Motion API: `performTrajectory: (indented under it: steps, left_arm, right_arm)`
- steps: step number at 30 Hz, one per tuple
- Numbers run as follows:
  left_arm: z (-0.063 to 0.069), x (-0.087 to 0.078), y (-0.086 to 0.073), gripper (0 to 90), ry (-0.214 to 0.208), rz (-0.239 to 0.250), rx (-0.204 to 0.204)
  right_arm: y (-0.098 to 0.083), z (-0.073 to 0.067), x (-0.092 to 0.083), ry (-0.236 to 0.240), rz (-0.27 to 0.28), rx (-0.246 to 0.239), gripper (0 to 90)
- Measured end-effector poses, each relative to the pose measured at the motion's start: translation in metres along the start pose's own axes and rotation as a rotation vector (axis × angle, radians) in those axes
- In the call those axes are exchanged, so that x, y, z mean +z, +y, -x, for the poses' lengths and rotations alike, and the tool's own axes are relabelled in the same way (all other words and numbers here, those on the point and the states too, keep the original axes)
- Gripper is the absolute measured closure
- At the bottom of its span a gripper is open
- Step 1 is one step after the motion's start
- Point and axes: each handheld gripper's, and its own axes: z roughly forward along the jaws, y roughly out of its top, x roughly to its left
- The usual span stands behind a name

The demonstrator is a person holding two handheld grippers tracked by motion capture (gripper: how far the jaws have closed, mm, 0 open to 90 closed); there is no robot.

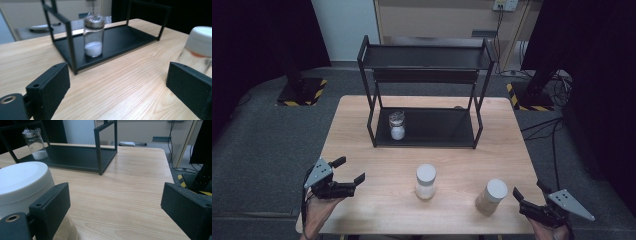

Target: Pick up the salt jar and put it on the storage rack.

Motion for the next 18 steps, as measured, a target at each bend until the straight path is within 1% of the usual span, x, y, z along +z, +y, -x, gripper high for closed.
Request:
performTrajectory:
  steps: [1,3,5,6,9,11,12,15,18]
  left_arm:
    - [0.0,-0.001,-0.003,3.7,0.008,-0.002,-0.002]
    - [-0.001,-0.003,-0.008,3.4,0.011,-0.003,-0.016]
    - [0.0,-0.005,-0.011,3.2,0.024,-0.009,-0.014]
    - [0.0,-0.006,-0.013,3.3,0.023,-0.008,-0.017]
    - [0.002,-0.008,-0.016,3.3,0.04,-0.009,-0.003]
    - [0.002,-0.01,-0.019,3.2,0.043,0.0,-0.009]
    - [0.003,-0.011,-0.02,3.3,0.049,0.002,-0.006]
    - [0.003,-0.012,-0.021,3.3,0.055,0.001,-0.006]
    - [0.003,-0.013,-0.022,3.3,0.061,-0.003,0.006]
  right_arm:
    - [0.0,0.0,0.0,0.0,-0.001,-0.001,8.8]
    - [0.0,0.0,0.0,0.0,-0.001,-0.002,8.8]
    - [0.0,0.0,0.0,-0.002,0.001,-0.003,8.8]
    - [0.0,0.0,0.0,-0.003,0.002,-0.002,8.8]
    - [0.0,0.0,0.0,-0.003,0.002,-0.001,8.8]
    - [0.0,0.0,0.0,-0.002,0.002,-0.003,8.8]
    - [0.0,0.0,0.0,-0.003,0.001,-0.003,8.8]
    - [0.0,0.0,0.0,-0.004,0.001,-0.003,8.8]
    - [0.0,0.0,0.0,-0.004,-0.002,-0.005,8.8]
